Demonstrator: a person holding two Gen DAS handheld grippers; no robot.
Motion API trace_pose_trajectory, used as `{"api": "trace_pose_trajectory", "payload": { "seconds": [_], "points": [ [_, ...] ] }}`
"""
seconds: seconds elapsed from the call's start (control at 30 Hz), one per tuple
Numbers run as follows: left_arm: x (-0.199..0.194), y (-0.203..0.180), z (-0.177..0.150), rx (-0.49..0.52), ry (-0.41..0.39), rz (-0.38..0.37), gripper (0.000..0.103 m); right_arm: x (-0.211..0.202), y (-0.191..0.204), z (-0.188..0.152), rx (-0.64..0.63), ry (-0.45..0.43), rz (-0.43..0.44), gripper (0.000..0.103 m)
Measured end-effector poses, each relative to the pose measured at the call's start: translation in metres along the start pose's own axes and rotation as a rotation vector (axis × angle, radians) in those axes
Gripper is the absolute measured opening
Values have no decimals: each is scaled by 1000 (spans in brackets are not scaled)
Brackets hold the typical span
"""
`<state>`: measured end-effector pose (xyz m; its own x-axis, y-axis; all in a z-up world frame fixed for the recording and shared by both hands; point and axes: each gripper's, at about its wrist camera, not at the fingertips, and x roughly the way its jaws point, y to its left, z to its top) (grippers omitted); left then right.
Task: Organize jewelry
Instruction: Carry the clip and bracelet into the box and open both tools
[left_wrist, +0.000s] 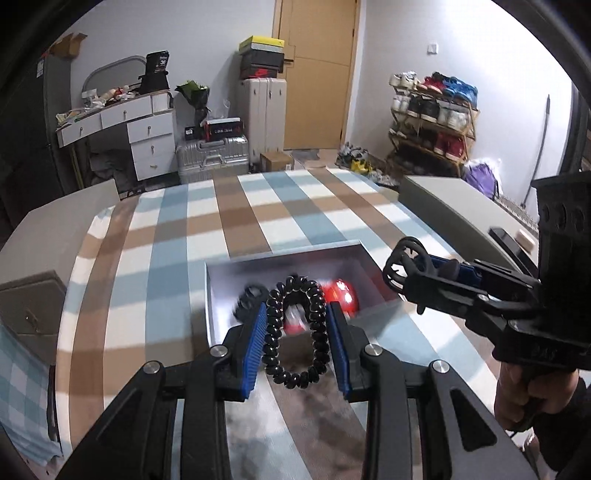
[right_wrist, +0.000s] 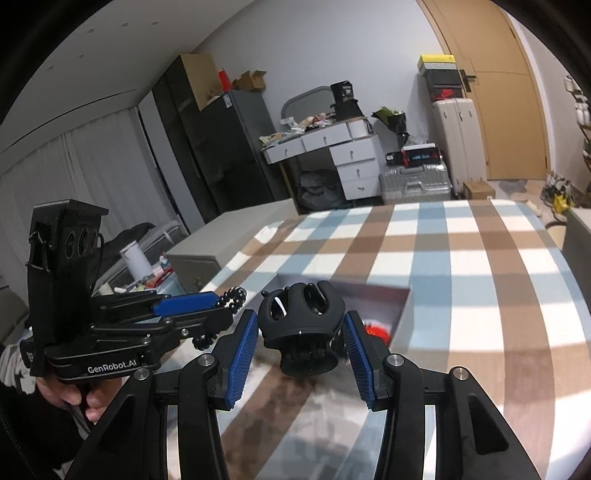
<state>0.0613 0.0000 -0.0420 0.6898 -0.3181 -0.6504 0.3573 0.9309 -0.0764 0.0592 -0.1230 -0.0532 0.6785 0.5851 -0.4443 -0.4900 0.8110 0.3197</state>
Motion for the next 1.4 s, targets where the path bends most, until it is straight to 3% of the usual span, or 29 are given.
{"api": "trace_pose_trajectory", "payload": {
  "seconds": [0.27, 0.8, 0.9, 0.97, 1.03, 1.3, 1.4],
  "points": [
    [31, 11, 13, -37, 24, -43, 28, 34, -12, 18, -8, 35, -20, 47],
    [57, 17, 12, -96, 106, -86, 28, 66, -33, 9, 28, 121, -42, 47],
    [56, 16, 13, -95, 110, -90, 33, 66, -33, 8, 30, 118, -38, 48],
    [56, 16, 14, -94, 109, -81, 43, 65, -33, 9, 32, 108, -32, 49],
    [56, 16, 15, -91, 104, -79, 43, 63, -33, 10, 35, 96, -28, 49],
    [45, 18, 15, -82, 70, -33, 46, 44, -31, 14, 39, 18, -36, 64],
    [38, 23, 17, -106, 34, -15, 49, 34, -29, 16, 34, -23, -49, 75]
  ]
}}
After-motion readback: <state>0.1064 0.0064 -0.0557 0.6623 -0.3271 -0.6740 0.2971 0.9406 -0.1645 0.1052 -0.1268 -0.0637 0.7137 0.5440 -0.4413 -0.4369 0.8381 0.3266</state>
